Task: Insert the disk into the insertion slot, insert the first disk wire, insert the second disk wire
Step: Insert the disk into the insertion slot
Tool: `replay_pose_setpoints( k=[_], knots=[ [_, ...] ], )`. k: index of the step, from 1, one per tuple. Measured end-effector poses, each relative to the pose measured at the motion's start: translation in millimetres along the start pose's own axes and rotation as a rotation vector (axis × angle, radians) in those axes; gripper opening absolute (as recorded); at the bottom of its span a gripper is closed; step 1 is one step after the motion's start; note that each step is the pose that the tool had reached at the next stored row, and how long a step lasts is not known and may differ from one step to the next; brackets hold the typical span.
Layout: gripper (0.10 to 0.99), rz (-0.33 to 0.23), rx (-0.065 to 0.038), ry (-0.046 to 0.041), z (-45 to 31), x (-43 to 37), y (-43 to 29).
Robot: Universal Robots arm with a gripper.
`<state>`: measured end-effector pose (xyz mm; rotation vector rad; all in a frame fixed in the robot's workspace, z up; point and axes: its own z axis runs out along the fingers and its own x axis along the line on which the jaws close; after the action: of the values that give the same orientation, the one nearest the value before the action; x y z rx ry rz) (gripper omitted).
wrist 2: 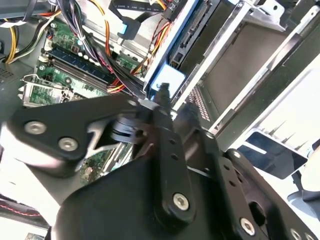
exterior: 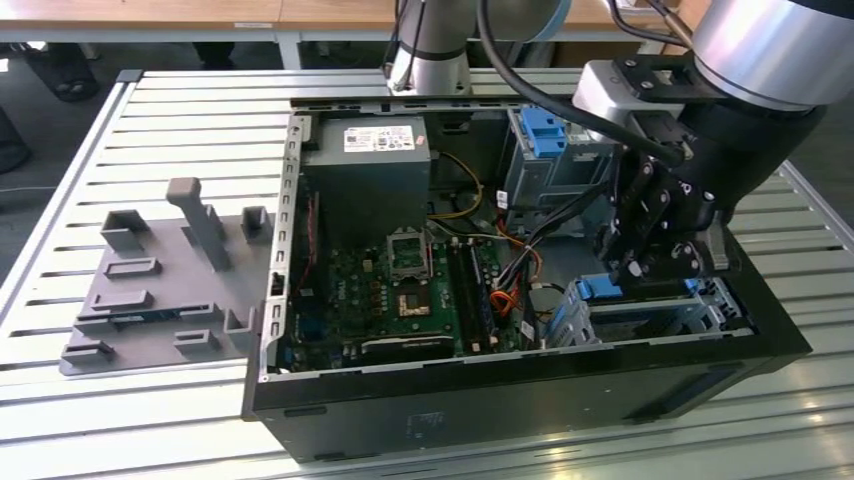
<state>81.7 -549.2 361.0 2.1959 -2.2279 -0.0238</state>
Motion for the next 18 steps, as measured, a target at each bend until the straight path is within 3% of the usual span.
replay_pose_setpoints(
  k=[5,8,18],
  knots=[
    [0.125,-0.007,0.008,0.0001,4.0,0.0,-0.1],
    [0.106,-0.010,0.013,0.0001,6.5,0.0,-0.2],
    [0.106,-0.011,0.013,0.0001,9.3,0.0,-0.2]
  ],
)
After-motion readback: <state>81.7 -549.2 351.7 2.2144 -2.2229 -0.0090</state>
